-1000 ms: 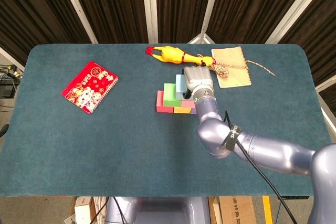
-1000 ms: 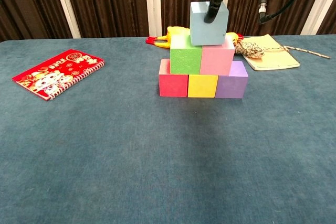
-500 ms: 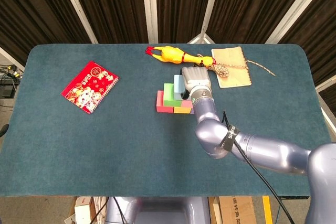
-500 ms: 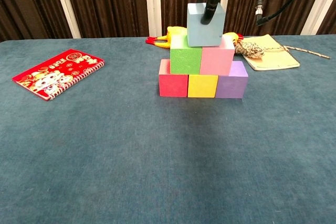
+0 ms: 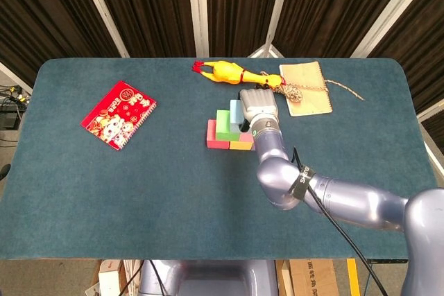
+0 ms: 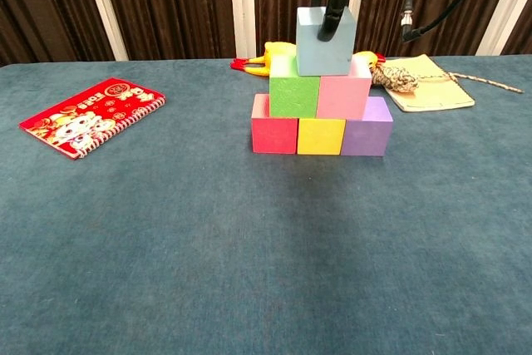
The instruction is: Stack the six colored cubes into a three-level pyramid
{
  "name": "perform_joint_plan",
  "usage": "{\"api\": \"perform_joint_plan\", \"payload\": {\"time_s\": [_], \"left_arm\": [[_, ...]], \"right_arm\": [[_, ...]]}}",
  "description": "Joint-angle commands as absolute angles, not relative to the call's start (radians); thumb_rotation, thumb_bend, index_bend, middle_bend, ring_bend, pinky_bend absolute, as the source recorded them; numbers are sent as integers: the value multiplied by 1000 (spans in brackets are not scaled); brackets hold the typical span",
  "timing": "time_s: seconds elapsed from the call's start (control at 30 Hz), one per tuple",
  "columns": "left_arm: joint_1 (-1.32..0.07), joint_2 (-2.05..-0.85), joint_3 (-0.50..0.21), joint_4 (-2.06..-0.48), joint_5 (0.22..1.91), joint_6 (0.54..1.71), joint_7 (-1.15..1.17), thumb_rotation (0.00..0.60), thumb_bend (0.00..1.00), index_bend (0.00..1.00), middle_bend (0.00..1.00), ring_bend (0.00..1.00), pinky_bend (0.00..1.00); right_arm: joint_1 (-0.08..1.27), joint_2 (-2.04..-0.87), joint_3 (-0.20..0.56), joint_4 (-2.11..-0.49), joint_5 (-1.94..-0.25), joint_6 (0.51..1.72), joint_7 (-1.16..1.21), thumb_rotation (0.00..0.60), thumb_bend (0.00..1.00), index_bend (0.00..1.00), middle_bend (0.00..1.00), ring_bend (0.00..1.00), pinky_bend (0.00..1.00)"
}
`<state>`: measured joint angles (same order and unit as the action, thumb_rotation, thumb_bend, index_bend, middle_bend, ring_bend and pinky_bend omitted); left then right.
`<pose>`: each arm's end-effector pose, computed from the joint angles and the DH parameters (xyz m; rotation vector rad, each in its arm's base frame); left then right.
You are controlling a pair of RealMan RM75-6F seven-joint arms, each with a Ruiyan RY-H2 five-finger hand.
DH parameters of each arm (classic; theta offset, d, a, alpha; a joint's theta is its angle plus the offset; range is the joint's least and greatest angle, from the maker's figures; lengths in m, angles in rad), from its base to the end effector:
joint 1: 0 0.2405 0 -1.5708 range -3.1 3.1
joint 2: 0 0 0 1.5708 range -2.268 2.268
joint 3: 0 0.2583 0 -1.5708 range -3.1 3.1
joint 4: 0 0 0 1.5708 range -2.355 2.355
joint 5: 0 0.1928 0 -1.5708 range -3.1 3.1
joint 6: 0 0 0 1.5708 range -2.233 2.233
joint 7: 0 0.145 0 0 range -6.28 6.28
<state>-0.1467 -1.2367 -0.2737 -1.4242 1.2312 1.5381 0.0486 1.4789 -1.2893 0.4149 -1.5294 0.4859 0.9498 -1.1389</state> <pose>-0.3332 0.2337 0.2139 -1.0147 -0.7251 -0.9099 0.0193 -0.4383 0.0834 1.6682 -1.1829 0.4887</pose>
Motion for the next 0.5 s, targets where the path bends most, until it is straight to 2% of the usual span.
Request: {"api": "perform_joint_plan", "payload": {"time_s": [0.03,0.5], "left_arm": [[-147,-1237,-274,-1424,1232,1539,49,600,180,193,12,0,26],[-149,-1240,-272,-1423,1231,1536,56,600,180,193,12,0,27]], "right_arm": [[1478,-1291,418,-1527,492,954,-1145,600,332,287,342,101,0],[1468,-1288,440,-1530,516,957,-1176,600,332,254,283,62,0]]}}
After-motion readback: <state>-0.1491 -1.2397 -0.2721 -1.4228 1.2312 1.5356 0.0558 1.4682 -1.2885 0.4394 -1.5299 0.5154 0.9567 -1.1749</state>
